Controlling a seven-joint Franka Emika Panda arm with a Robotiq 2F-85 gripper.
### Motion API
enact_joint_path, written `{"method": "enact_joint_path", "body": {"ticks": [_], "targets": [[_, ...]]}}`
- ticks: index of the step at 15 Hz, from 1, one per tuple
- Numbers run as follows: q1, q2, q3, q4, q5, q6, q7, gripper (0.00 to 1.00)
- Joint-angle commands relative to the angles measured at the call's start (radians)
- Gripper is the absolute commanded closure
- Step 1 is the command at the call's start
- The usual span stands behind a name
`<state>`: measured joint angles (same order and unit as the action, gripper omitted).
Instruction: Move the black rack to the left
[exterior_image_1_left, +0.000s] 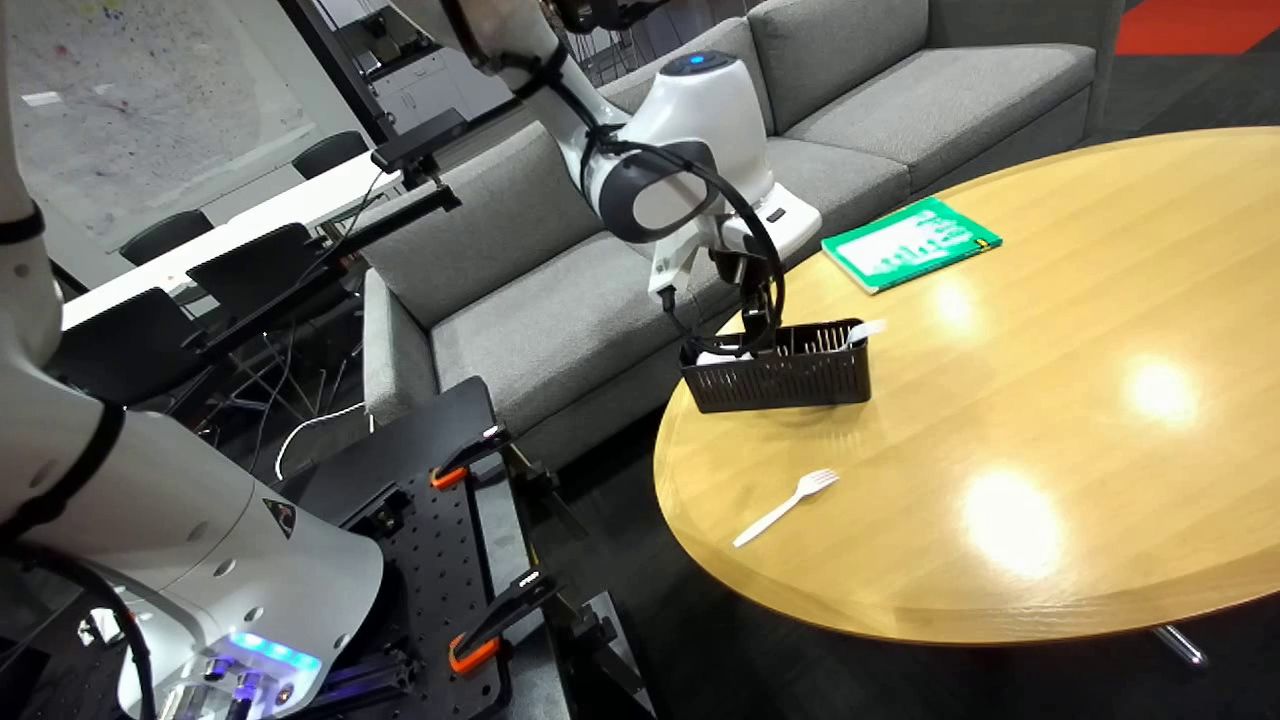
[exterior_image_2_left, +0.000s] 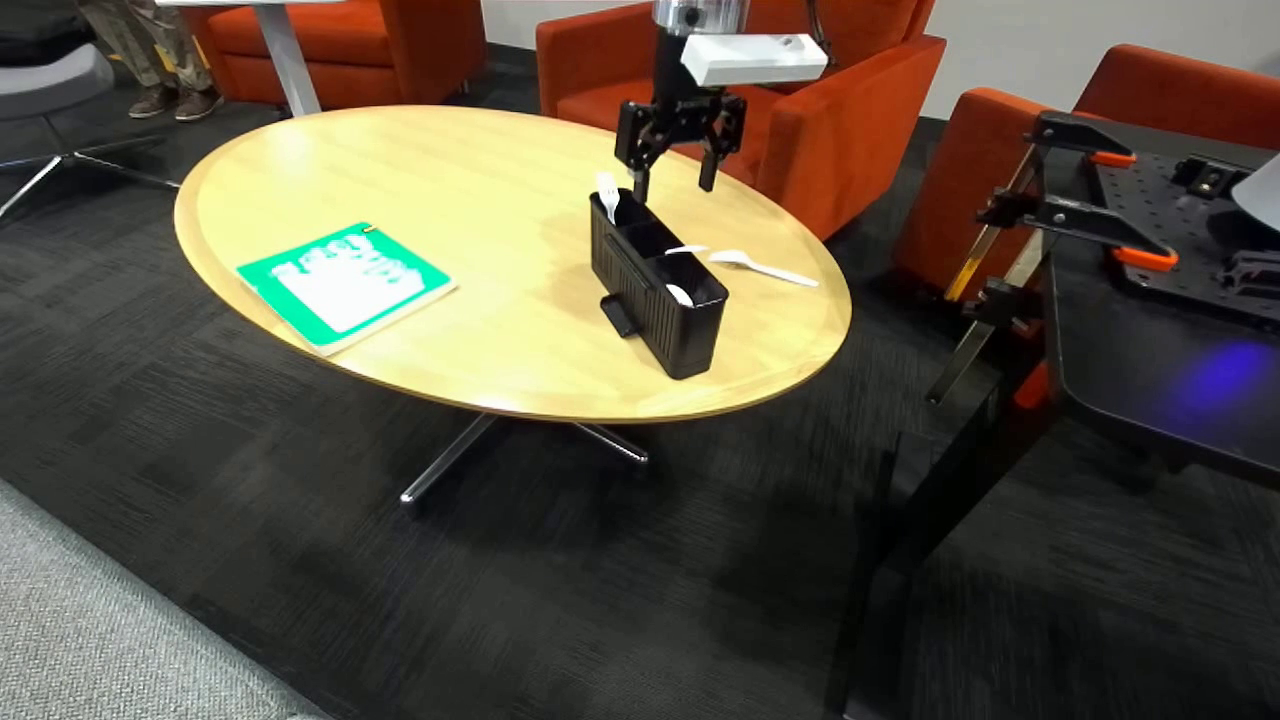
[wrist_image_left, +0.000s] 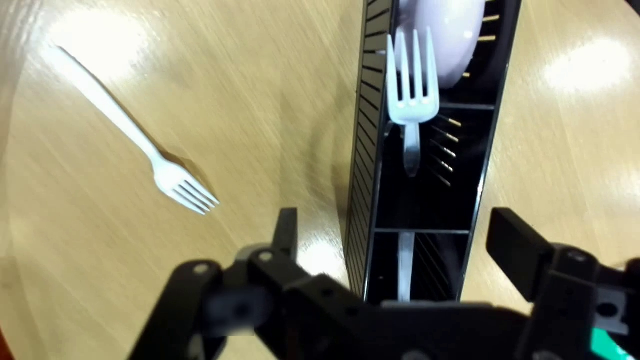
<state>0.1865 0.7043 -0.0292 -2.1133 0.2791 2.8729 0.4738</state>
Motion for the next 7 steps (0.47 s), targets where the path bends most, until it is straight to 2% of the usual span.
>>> {"method": "enact_joint_path", "body": {"ticks": [1, 7], "targets": [[-0.035, -0.225, 0.031, -0.219, -0.013, 0.034, -0.107, 0.0], [-0.141, -0.433, 0.121, -0.36, 0.016, 0.03, -0.29, 0.0]]}}
